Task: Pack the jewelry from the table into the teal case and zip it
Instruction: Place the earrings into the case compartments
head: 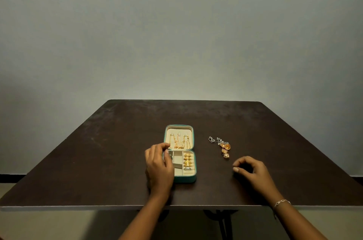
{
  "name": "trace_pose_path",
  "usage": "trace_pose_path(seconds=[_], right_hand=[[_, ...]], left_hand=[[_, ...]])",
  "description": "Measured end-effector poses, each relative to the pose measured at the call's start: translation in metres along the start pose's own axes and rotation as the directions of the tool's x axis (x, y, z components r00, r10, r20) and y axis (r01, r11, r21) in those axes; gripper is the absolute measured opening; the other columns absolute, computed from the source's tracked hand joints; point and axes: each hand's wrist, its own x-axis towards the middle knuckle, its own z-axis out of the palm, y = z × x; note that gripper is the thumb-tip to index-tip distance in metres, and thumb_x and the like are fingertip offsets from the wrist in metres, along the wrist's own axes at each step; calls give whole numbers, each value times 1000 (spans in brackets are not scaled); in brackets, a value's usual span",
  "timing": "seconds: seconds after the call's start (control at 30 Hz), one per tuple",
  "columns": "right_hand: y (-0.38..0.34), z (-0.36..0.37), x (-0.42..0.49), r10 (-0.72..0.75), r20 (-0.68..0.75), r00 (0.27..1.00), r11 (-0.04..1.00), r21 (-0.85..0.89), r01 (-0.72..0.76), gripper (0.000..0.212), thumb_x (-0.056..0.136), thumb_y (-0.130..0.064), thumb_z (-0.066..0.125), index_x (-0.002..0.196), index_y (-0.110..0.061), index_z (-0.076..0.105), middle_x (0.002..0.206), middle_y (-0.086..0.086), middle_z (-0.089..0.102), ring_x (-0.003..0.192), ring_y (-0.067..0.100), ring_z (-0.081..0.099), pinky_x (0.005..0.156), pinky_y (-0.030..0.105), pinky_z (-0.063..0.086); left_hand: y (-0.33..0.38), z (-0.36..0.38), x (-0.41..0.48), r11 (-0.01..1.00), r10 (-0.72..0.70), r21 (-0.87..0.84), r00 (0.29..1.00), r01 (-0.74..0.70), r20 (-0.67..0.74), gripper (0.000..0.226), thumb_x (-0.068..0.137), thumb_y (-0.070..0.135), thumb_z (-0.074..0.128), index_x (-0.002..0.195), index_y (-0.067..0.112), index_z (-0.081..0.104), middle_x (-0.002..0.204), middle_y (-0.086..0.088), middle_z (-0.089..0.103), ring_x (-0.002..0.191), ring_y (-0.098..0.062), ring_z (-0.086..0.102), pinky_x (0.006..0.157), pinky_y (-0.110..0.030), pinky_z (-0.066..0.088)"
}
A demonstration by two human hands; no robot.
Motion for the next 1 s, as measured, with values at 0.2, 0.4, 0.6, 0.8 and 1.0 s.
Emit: trace_pose_path(seconds=[0.2, 0.4, 0.6, 0.8, 1.0], right_hand=[[6, 2, 19, 128, -87, 988, 987, 114, -117, 5, 79, -4, 66, 80, -9, 65, 86, 4, 65, 86, 19, 60, 80, 36, 47], [11, 7, 37, 127, -174, 977, 988, 107, -109, 18, 77, 2, 65, 77, -15, 63, 84, 0, 64, 83, 15, 59, 77, 28, 46], [18, 9, 57, 94, -192, 977, 994, -42, -104, 24, 79, 0, 63, 92, -20, 66, 93, -1, 58, 84, 6, 54, 73, 17, 40], [27, 16, 78, 80, -156, 984, 970, -217, -113, 38, 82, 4, 50, 96, -25, 69, 97, 4, 60, 100, 20, 56, 91, 36, 45], [30, 17, 80, 147, -277, 949, 969, -151, -194, 33, 82, 7, 45, 73, -20, 62, 89, 4, 59, 92, 22, 55, 73, 25, 37]], left_hand=[[41, 33, -31, 928, 360, -178, 911, -327, 202, 22, 79, 8, 44, 95, 20, 52, 88, -1, 57, 88, -8, 45, 82, -11, 32], [61, 69, -52, 935, 326, -252, 881, -248, 343, 22, 83, 13, 41, 99, 25, 51, 92, 0, 56, 90, -5, 45, 79, -8, 32], [57, 98, -40, 991, 121, -107, 910, -84, 396, 24, 84, 16, 39, 100, 14, 57, 100, 0, 57, 94, -6, 44, 79, -11, 30], [55, 113, -28, 999, 20, 20, 884, -34, 466, 32, 83, 20, 35, 106, 13, 57, 107, -2, 56, 103, -16, 48, 82, -21, 35], [55, 119, -24, 987, 84, 66, 826, -145, 557, 37, 80, 2, 52, 109, 21, 61, 107, -2, 53, 105, -19, 45, 81, -25, 38]])
